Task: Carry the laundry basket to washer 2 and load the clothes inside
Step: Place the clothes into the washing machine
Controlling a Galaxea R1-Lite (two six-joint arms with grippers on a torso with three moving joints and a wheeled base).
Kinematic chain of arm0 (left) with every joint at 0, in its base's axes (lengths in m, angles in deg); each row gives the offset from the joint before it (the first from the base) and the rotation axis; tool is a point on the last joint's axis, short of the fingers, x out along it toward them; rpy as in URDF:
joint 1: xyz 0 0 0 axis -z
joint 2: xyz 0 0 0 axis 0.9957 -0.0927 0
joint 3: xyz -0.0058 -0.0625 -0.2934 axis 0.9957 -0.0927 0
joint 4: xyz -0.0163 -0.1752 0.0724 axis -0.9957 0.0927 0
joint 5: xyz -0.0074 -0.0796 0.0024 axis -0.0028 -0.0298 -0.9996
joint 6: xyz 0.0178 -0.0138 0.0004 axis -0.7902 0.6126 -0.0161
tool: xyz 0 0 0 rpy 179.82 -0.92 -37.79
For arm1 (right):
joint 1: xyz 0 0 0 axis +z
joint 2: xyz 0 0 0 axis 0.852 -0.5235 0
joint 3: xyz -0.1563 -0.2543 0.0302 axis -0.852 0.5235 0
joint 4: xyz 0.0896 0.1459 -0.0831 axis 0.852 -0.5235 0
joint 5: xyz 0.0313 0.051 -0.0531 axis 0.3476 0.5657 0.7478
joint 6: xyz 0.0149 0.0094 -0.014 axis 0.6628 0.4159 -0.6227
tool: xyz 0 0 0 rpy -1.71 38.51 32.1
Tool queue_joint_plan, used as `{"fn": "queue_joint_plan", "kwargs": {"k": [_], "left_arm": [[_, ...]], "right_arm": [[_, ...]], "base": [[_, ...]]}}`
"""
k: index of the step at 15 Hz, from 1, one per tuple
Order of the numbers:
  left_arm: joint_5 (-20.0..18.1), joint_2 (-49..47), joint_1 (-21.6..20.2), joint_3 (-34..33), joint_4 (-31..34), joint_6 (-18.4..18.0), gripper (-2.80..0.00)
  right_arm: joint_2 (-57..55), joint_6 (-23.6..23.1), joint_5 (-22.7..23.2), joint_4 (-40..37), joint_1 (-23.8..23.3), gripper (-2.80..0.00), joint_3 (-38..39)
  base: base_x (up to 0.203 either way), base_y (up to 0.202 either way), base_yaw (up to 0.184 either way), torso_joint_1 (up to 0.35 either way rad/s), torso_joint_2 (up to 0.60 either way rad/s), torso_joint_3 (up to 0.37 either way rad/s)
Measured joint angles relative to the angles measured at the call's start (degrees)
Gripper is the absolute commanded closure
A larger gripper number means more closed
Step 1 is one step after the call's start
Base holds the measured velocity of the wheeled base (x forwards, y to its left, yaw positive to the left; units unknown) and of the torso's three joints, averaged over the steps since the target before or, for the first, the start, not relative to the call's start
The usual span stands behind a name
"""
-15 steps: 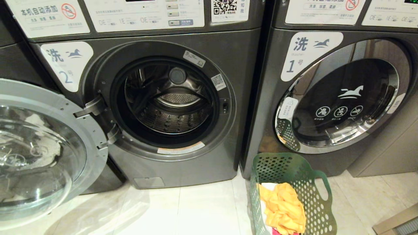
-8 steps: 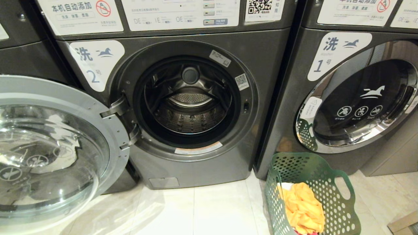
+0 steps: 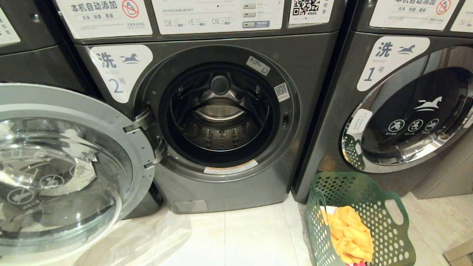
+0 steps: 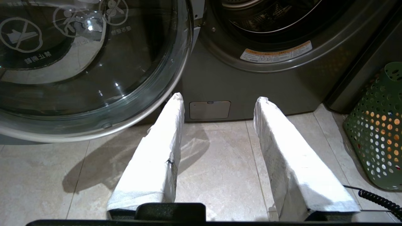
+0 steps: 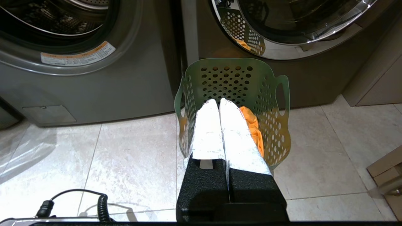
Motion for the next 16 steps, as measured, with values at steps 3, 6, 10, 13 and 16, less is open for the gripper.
{"fn": "queue_joint_plan", "kwargs": {"k": [3, 6, 10, 13, 16], "left_arm": [[0.01, 0.0, 0.0, -0.05, 0.08, -0.06, 0.0], [0.02, 0.0, 0.0, -0.05, 0.07, -0.06, 0.0], [0.02, 0.0, 0.0, -0.07, 0.07, -0.06, 0.0], [0.02, 0.0, 0.0, -0.07, 0.07, -0.02, 0.0], [0.02, 0.0, 0.0, -0.05, 0.05, -0.02, 0.0]], "right_arm": [[0.02, -0.01, 0.01, 0.0, 0.0, 0.0, 0.0], [0.02, -0.01, 0.0, 0.0, 0.02, 0.0, 0.0], [0.0, -0.01, 0.02, 0.02, 0.02, 0.0, 0.0], [0.02, -0.03, 0.0, 0.02, 0.05, 0.0, 0.0], [0.02, -0.01, 0.0, 0.02, 0.0, 0.0, 0.0]], "base": [[0.0, 0.0, 0.0, 0.0, 0.0, 0.0], [0.0, 0.0, 0.0, 0.0, 0.0, 0.0], [0.0, 0.0, 0.0, 0.0, 0.0, -0.011], [0.0, 0.0, 0.0, 0.003, 0.0, -0.148], [0.0, 0.0, 0.0, -0.003, 0.0, -0.193]]}}
